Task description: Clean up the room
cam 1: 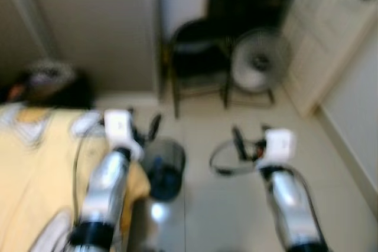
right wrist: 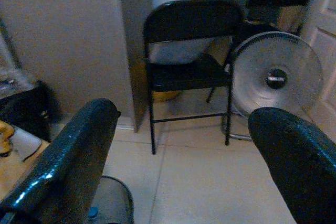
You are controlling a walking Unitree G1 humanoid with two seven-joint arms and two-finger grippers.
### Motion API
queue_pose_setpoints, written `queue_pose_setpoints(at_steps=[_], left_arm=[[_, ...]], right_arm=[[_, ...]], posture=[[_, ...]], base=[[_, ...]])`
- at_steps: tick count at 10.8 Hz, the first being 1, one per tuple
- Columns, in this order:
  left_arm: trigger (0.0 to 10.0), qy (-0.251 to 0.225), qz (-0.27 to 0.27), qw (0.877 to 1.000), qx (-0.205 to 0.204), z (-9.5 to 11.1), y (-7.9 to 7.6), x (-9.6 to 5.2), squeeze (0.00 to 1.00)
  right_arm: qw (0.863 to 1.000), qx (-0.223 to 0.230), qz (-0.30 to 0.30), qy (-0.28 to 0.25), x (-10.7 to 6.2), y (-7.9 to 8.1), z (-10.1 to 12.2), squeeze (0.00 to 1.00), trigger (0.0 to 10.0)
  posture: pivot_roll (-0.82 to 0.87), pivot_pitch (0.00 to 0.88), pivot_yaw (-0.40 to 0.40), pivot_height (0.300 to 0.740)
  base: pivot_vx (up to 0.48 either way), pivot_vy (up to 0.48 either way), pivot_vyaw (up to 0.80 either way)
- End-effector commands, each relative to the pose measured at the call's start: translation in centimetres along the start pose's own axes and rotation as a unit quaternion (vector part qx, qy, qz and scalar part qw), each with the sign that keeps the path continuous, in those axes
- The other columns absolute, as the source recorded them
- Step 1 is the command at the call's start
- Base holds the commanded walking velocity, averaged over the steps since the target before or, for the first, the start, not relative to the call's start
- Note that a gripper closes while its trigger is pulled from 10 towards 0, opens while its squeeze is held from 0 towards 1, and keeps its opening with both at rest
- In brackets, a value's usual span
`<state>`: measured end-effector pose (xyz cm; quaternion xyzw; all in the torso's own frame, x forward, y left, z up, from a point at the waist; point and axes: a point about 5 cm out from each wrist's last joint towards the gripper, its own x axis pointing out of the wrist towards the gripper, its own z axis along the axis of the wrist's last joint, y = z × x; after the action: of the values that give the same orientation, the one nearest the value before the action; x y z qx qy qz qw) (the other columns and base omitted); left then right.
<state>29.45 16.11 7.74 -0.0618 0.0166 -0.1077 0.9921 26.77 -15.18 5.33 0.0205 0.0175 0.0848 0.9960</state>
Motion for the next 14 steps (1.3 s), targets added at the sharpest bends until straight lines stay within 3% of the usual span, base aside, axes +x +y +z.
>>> queue_pose_setpoints(at_steps=[1, 5, 6, 11, 14], left_arm=[[10.0, 0.011, -0.009, 1.000, 0.011, -0.3, -1.2, 0.5, 0.00], [10.0, 0.008, -0.019, 0.999, 0.026, -0.2, -1.5, 0.6, 0.00], [10.0, -0.006, -0.034, 0.999, 0.005, 0.0, -1.8, 0.4, 0.00], [10.0, -0.005, -0.031, 0.999, -0.002, 0.0, -1.5, 0.4, 0.00], [10.0, -0.009, -0.012, 1.000, -0.009, 0.1, -1.3, 0.6, 0.00]], right_arm=[[1.000, -0.002, -0.021, -0.003, -0.3, -1.4, 0.2, 0.00, 10.0], [0.999, 0.002, -0.036, 0.001, -0.8, -2.1, -0.2, 0.00, 10.0], [0.999, -0.004, -0.041, -0.002, -0.9, -2.3, -0.2, 0.00, 10.0], [0.999, -0.007, -0.044, -0.006, -0.8, -2.2, 0.0, 0.00, 10.0], [0.999, -0.005, -0.046, -0.005, -0.9, -2.3, -0.1, 0.00, 10.0]], posture=[[-0.07, 0.000, -0.011, 0.705], [-0.07, 0.000, -0.009, 0.705], [-0.07, 0.000, -0.009, 0.705], [-0.08, 0.000, -0.007, 0.705], [-0.08, 0.000, -0.010, 0.705]], base=[[0.000, 0.000, -0.74], [0.000, 0.000, -0.74], [0.469, 0.000, 0.00], [0.469, 0.000, 0.00], [0.469, 0.000, -0.50]])
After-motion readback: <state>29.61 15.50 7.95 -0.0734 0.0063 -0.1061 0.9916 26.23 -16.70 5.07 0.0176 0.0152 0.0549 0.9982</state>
